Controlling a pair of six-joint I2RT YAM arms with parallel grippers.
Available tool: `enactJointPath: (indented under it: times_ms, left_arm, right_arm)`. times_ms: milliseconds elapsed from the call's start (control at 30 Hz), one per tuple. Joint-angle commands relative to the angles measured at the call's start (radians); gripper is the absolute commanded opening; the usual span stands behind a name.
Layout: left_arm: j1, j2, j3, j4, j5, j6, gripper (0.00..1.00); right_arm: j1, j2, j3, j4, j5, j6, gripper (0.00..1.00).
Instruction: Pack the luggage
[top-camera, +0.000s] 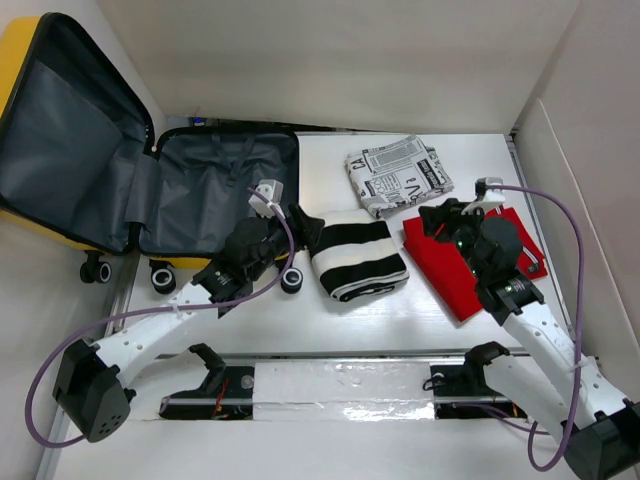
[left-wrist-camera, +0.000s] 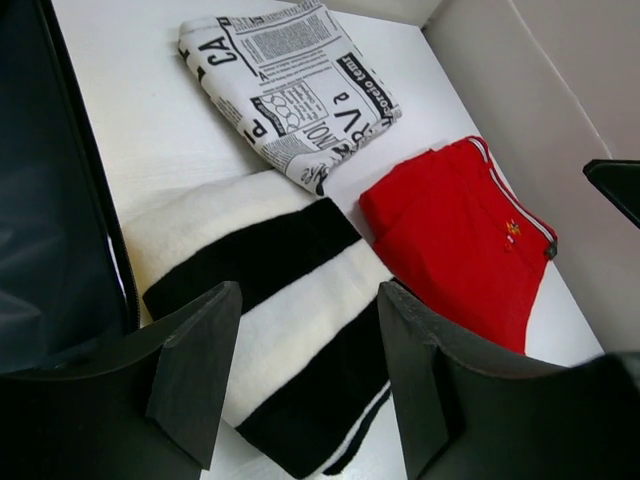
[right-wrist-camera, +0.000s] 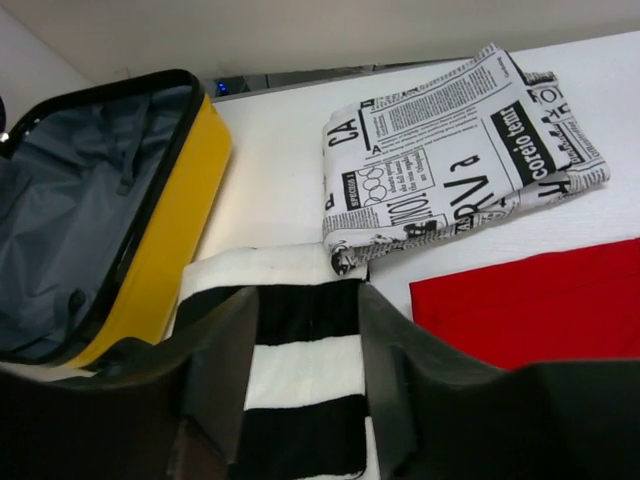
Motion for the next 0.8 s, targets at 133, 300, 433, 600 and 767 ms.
enactJointPath:
  times_ms: [133, 300, 433, 600, 767]
  left_arm:
    - [-0.03, -0.078, -0.018, -0.079, 0.037, -0.045, 0.29]
    - [-0.069, -0.066, -0.046, -0.182, -0.001, -0.083, 0.0]
    - [-0.069, -0.057, -0.085, -0.195, -0.026, -0.129, 0.1]
    - [-0.21, 0.023, -0.03, -0.244, -0.183, -0.144, 0.61]
    - [-0.238, 0.161, 0.028, -0.31, -0.256, -0.224, 0.83]
  right_arm:
    - [-0.004, -0.044, 0.005, 0.039, -0.019, -0.014, 0.07]
    - [-0.004, -0.03, 0.011, 0.03, -0.029, -0.014, 0.03]
    - [-0.004, -0.024, 0.019, 0.027, -0.057, -0.018, 0.4]
    - [-0.004, -0.022, -0.015, 0.091, -0.09, -0.006, 0.84]
    - [-0.004, -0.01, 0.0, 0.06, -0.103, -0.018, 0.9]
